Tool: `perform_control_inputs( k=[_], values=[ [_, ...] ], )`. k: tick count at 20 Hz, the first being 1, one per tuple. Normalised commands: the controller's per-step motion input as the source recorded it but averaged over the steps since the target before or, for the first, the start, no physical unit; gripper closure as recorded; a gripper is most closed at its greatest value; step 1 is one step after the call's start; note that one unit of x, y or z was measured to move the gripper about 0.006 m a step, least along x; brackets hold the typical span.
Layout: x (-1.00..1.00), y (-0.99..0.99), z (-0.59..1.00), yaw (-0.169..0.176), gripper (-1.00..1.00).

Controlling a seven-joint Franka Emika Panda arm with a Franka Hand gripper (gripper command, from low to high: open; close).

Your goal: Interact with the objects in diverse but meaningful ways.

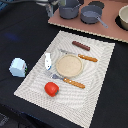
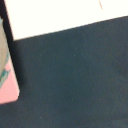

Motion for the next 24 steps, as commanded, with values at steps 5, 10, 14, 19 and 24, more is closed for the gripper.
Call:
perform_control_inputs(
  k=[5, 10, 14, 19, 24],
  values=[
    [0.77, -0.75, -0.08, -0.044, -1.0],
    [0.59, -0.71, -0.16, -0.038, -1.0],
    [0.59, -0.79, -0.09, -0.007, -1.0],
    [0.4, -0.69, -0.17, 0.0, -1.0],
    [0.21, -0.63, -0.2, 0.0, -1.0]
  ],
)
